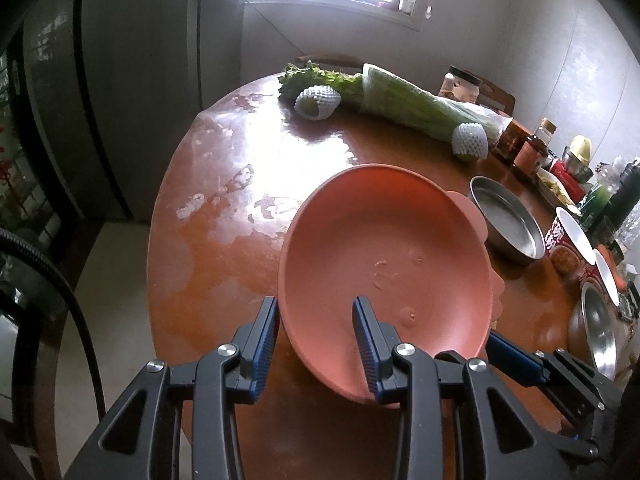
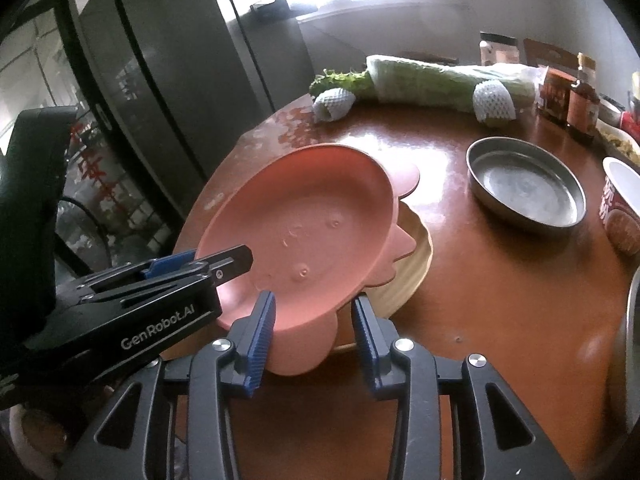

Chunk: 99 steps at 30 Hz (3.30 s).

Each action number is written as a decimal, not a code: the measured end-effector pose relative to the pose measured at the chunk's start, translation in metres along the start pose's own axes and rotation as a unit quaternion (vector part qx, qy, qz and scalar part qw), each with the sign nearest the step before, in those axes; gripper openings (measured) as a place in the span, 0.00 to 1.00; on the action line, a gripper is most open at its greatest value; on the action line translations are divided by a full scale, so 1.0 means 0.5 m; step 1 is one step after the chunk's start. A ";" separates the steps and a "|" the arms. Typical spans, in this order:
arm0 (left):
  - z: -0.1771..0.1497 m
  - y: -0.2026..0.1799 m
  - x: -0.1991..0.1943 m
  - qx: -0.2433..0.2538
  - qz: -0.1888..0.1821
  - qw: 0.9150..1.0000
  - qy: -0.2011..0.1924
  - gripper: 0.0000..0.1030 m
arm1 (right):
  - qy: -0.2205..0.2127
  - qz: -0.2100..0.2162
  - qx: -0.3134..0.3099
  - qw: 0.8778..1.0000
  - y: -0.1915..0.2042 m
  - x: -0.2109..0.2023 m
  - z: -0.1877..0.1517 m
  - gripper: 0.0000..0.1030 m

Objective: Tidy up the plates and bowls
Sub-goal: 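Lift the pink plate with the left tool and carry it over the shell dish, then lower the pink plate onto the shell dish and open the left tool, then move the left tool toward the shallow steel pan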

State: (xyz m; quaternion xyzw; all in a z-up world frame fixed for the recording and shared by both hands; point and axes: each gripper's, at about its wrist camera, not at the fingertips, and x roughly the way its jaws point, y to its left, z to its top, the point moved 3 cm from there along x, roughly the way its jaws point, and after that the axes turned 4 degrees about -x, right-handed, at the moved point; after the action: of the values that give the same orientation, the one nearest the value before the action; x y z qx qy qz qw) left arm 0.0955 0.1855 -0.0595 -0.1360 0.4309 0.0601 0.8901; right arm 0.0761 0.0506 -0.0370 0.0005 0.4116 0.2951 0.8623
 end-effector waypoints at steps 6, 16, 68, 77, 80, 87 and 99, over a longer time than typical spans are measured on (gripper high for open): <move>0.004 0.003 0.008 0.002 0.007 1.000 0.001 0.37 | -0.005 -0.001 -0.003 1.000 -0.001 -0.007 -0.001 0.41; 0.007 0.015 0.009 -0.002 0.006 1.000 -0.001 0.37 | -0.006 0.010 -0.021 1.000 0.018 -0.018 -0.004 0.43; 0.012 -0.102 -0.151 0.043 0.011 0.997 -0.065 0.52 | -0.086 -0.011 -0.012 0.996 -0.038 -0.194 0.000 0.55; 0.025 -0.157 -0.149 0.057 -0.003 0.996 -0.070 0.56 | -0.118 -0.032 0.011 0.992 -0.109 -0.244 0.023 0.58; 0.037 -0.177 -0.142 0.058 -0.012 0.996 -0.071 0.56 | -0.131 -0.046 0.022 0.990 -0.142 -0.259 0.034 0.58; 0.071 -0.217 -0.129 0.066 -0.024 0.995 -0.070 0.57 | -0.137 -0.060 0.061 0.987 -0.220 -0.273 0.062 0.58; 0.141 -0.287 -0.082 0.078 -0.032 0.995 -0.055 0.57 | -0.115 -0.078 0.081 0.987 -0.295 -0.262 0.121 0.58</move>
State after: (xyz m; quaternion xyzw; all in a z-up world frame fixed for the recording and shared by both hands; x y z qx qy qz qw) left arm 0.1551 0.0696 0.0417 -0.0762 0.3799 0.0054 0.9219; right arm 0.1305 -0.1230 0.0600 0.0721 0.3305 0.1909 0.9215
